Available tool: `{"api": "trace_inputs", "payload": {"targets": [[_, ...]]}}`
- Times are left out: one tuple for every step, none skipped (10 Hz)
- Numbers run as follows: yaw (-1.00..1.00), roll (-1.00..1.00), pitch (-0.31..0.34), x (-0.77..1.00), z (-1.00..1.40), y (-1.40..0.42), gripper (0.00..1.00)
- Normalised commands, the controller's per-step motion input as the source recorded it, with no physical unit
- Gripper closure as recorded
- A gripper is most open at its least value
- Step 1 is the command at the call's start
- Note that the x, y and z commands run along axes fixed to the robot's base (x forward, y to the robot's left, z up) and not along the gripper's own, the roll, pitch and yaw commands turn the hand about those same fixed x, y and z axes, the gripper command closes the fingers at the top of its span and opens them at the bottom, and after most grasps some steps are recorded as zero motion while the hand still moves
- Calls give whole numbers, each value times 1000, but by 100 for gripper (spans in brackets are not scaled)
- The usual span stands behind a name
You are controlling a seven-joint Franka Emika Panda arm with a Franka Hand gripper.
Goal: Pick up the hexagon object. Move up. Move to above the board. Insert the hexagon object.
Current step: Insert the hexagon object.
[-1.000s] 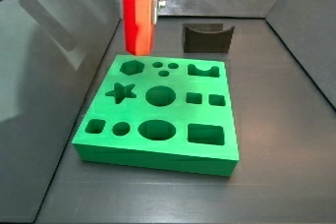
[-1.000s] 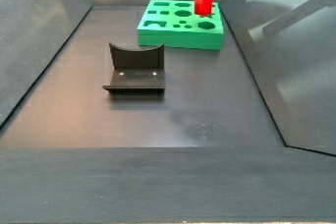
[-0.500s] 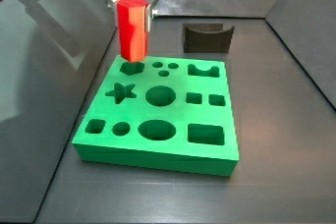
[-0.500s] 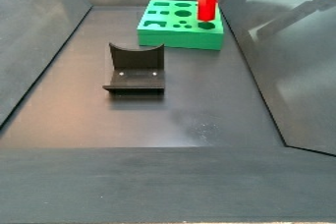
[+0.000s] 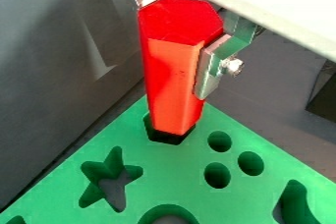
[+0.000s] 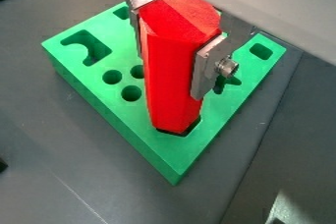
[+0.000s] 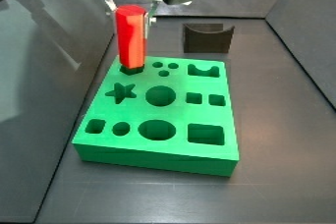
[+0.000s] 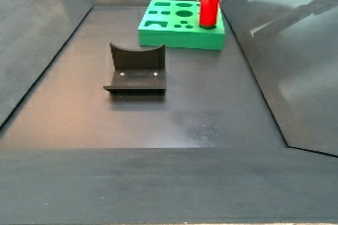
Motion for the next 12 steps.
{"api": "trace_inputs", "payload": {"targets": [[226,0,-47,-80,-157,-49,100],[223,0,-59,-66,-120,-60,100],[126,0,-21,-31,-14,-34,100],[40,0,0,0,-17,0,100],[26,0,-19,0,-43,-46,100],[0,-16,-16,26,-51,-14,100],[0,-11,-21,20,-91,-20,100],[0,-13,-33,26,-114,-37,100],[9,-11,-37,26,-149,-40,100],[9,-10,-36,0,-131,-14,100],[9,-24,-27,31,-83,-54,100],[9,-7,-27,6,-89,-74,100]]}}
